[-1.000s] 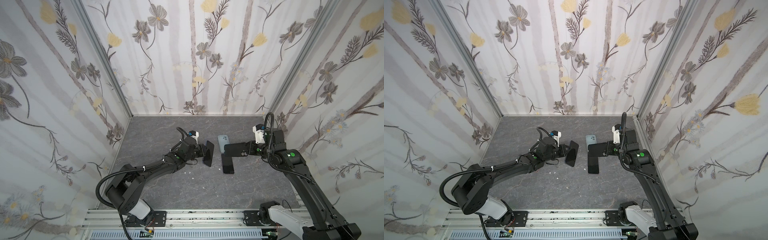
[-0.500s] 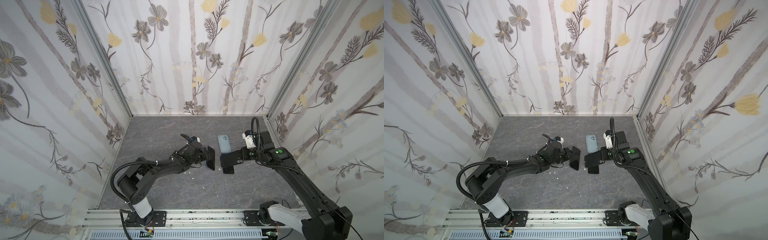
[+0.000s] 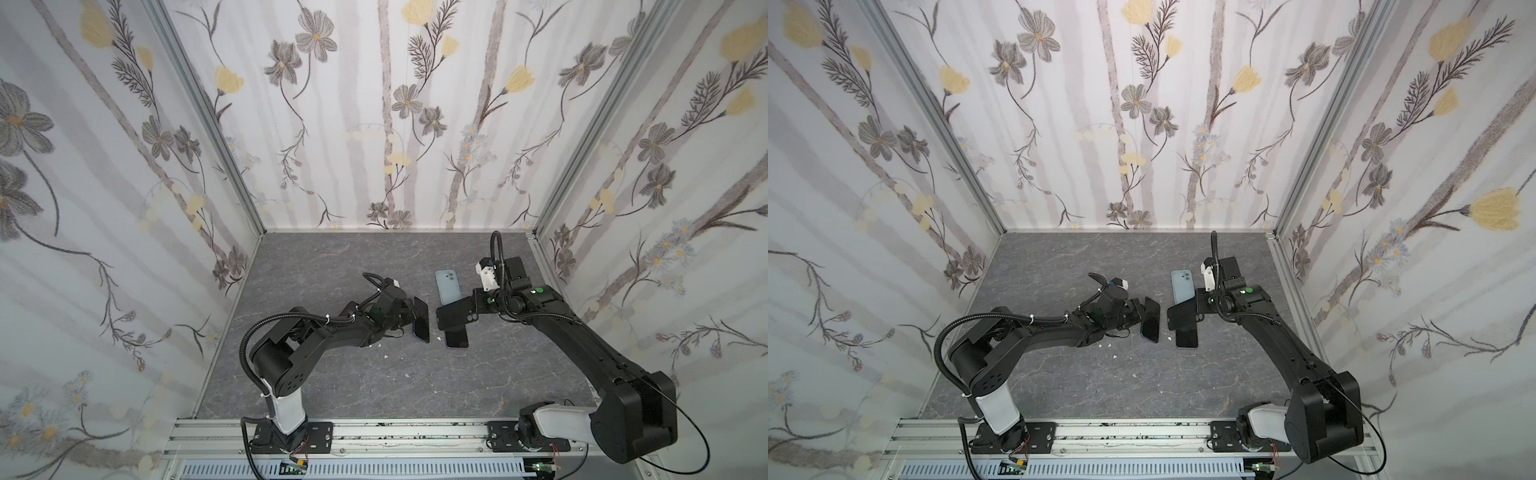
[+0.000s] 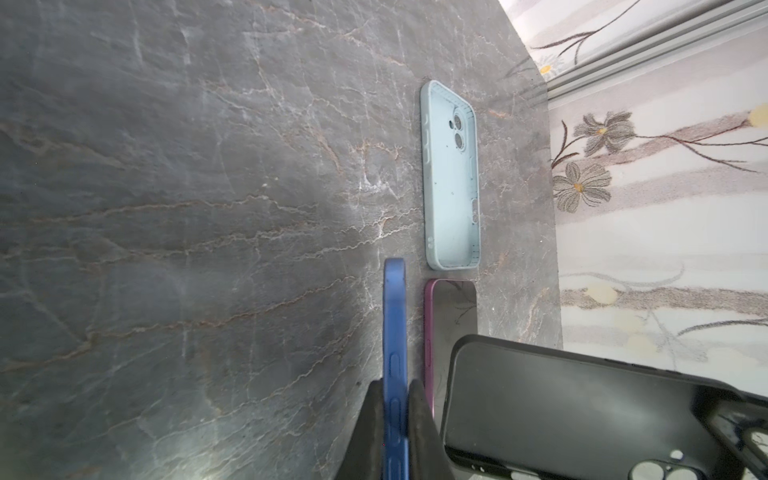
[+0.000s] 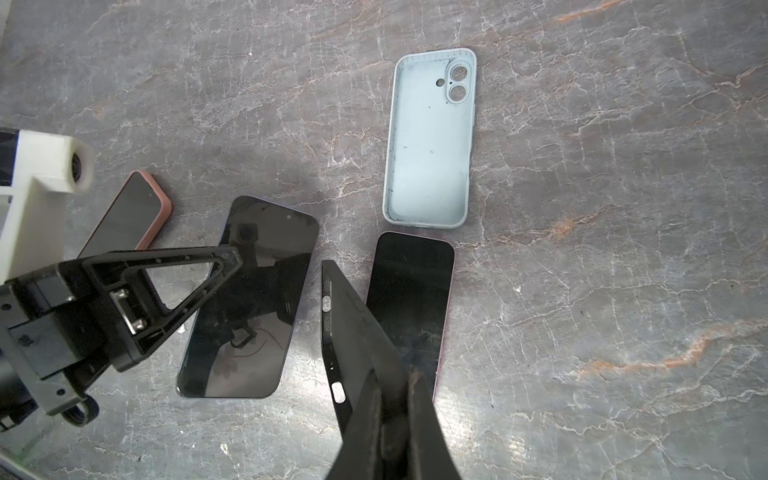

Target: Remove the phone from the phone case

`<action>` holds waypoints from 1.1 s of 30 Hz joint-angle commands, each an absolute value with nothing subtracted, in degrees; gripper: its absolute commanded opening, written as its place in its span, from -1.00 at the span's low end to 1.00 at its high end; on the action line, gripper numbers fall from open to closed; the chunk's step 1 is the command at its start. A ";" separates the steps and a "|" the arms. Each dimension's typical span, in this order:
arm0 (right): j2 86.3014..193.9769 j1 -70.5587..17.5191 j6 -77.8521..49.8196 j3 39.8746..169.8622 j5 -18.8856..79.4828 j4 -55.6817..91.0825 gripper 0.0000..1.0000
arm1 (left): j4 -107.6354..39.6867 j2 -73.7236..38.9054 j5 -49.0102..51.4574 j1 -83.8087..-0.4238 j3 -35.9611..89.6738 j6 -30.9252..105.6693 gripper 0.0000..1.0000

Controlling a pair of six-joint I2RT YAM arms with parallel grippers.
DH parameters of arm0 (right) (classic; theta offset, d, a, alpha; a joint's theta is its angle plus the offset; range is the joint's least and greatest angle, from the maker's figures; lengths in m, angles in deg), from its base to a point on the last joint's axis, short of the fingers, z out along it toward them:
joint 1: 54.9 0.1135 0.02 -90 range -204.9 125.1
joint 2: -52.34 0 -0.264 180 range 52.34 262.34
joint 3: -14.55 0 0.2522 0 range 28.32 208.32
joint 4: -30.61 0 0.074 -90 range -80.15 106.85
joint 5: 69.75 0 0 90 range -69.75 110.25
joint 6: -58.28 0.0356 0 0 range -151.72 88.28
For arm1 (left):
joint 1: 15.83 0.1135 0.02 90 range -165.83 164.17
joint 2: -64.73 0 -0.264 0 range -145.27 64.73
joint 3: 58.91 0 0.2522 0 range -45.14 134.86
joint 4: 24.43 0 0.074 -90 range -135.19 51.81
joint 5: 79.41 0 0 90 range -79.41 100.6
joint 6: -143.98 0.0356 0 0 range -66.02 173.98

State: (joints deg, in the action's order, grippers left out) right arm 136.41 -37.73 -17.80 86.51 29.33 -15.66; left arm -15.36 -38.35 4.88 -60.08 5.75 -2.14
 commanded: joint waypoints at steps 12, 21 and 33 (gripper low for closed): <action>141.47 -38.28 -14.84 86.72 29.49 -10.71 -1.00 | -11.83 -41.43 5.84 -59.74 6.82 -3.50 -1.00; 145.34 -38.39 -14.80 86.94 30.19 -9.74 -1.00 | -11.83 -43.80 4.64 -59.60 7.15 -3.77 -0.97; 146.67 -38.73 -16.76 86.94 26.98 -10.46 -1.00 | -11.96 -44.43 4.18 -59.56 5.13 -5.52 -0.65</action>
State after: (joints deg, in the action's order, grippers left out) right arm 146.53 -38.74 -15.73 86.71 28.65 -11.57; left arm -10.21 -44.37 4.33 -59.60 5.71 -4.52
